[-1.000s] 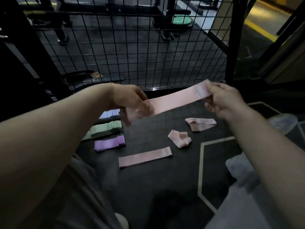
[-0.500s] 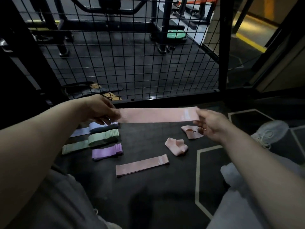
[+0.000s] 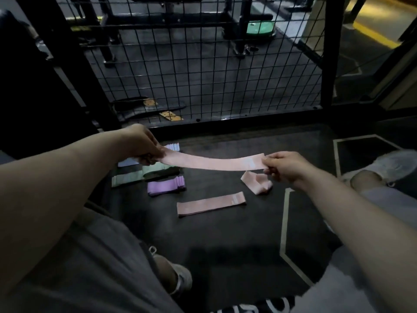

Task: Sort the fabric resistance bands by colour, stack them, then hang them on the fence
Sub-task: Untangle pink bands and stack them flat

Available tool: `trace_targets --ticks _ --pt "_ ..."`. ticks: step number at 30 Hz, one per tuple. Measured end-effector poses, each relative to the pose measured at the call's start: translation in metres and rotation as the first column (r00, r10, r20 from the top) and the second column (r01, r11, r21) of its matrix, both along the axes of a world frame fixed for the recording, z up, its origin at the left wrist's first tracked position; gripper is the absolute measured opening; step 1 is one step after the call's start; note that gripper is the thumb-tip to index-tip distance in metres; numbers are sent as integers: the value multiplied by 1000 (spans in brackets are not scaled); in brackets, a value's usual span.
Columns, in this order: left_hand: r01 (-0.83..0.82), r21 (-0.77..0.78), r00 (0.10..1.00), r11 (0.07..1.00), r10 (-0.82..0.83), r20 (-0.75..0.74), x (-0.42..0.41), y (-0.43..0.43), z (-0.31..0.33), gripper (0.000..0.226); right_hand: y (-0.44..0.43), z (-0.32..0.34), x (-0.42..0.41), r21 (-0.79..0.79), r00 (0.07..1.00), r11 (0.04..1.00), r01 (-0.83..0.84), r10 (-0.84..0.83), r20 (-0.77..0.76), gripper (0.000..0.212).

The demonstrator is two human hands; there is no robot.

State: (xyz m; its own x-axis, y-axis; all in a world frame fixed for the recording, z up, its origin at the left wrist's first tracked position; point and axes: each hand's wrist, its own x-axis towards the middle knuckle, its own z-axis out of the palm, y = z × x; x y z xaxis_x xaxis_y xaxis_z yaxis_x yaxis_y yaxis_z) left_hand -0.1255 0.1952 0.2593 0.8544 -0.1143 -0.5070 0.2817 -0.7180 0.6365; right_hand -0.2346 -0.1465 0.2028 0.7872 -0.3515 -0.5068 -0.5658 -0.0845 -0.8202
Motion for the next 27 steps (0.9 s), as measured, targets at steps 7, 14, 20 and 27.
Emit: trace_targets --ticks 7,14,20,27 --pt "-130 89 990 987 135 -47 33 -21 -54 10 5 -71 47 -63 985 994 -90 80 -155 4" --pt "-248 190 919 950 293 -265 30 -54 -194 14 -13 -195 59 -269 956 960 -76 -6 -293 16" --pt "-439 221 802 871 491 -342 18 -56 -272 16 -6 -234 55 -320 941 935 -154 39 -337 8" --pt "-613 280 675 739 674 -300 7 -47 -323 31 -1 -264 62 -359 938 908 -216 91 -334 16"
